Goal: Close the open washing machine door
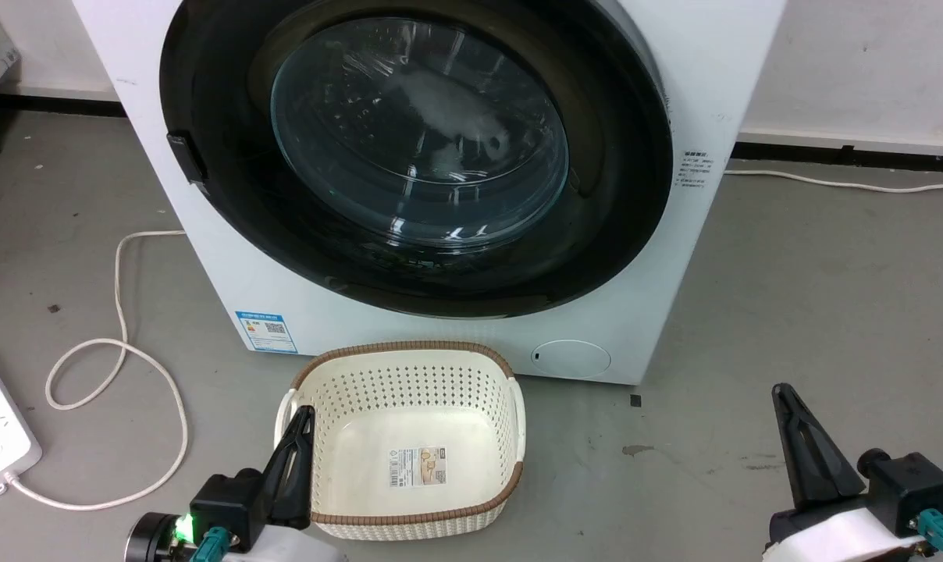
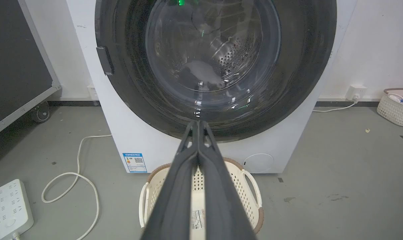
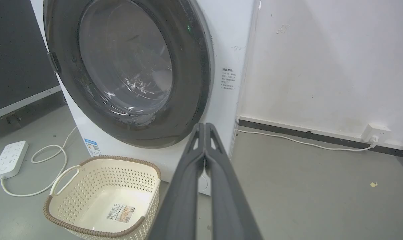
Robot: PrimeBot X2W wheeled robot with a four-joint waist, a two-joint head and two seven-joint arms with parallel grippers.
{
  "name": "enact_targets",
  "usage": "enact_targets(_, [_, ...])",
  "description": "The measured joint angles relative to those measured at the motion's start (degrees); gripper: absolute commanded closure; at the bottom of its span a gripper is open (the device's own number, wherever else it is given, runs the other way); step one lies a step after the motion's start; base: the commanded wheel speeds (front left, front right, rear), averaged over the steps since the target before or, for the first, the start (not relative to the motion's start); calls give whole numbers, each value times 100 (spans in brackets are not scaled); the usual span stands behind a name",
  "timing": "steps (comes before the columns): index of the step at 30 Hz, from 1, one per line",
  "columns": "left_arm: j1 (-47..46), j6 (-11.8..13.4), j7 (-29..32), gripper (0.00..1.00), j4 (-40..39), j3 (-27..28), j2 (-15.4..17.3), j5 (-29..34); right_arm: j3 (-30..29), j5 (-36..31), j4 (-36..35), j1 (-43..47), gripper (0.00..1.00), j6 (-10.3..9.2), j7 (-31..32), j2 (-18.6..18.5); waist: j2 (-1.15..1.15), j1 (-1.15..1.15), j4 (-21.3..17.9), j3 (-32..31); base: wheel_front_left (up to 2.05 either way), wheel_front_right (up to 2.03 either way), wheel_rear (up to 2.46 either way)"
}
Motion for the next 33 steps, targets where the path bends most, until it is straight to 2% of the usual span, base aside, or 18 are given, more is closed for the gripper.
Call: enact_targets(33, [-38,134,386,100,-141,98,-3,101,130,-9,-34,-26,100,-1,394,0,0,0,-46,-61,0,0,0])
